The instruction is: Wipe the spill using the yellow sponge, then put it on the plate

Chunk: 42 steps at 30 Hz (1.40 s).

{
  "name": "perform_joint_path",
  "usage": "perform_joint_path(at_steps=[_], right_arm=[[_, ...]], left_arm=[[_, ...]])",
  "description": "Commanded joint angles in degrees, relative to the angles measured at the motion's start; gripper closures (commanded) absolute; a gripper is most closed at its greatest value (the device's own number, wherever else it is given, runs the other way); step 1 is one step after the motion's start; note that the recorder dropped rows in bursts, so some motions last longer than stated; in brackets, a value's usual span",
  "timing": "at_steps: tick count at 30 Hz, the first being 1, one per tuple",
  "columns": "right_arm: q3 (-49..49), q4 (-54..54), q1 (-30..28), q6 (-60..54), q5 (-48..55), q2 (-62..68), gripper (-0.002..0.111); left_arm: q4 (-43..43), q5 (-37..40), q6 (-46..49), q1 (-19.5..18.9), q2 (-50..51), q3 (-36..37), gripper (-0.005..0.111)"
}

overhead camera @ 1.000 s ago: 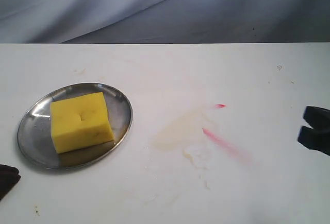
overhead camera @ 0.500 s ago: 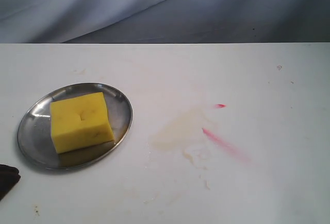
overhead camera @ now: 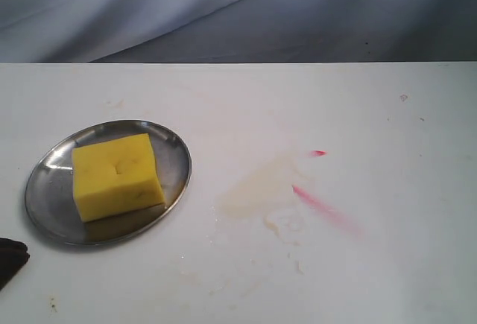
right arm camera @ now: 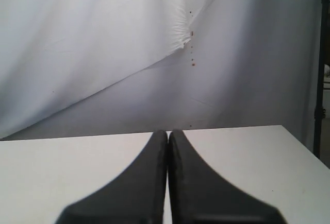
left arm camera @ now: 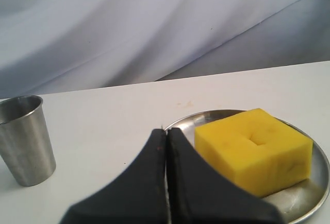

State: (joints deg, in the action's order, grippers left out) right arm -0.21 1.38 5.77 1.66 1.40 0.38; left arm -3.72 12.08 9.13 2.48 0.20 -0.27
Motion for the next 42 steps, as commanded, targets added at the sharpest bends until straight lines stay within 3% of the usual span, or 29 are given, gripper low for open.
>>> perform_joint_path(at_steps=[1, 42], right_arm=[[0.2, -0.7, -0.6, -0.3, 1.2, -0.4, 0.108], [0.2, -0.3, -0.6, -0.3, 2.4, -0.4, 0.108]], left_arm=[[-0.2, -0.3, 0.0, 0.3, -0.2, 0.3, 0.107], [-0.2, -0.3, 0.0, 0.3, -0.2, 0.3, 0.107]])
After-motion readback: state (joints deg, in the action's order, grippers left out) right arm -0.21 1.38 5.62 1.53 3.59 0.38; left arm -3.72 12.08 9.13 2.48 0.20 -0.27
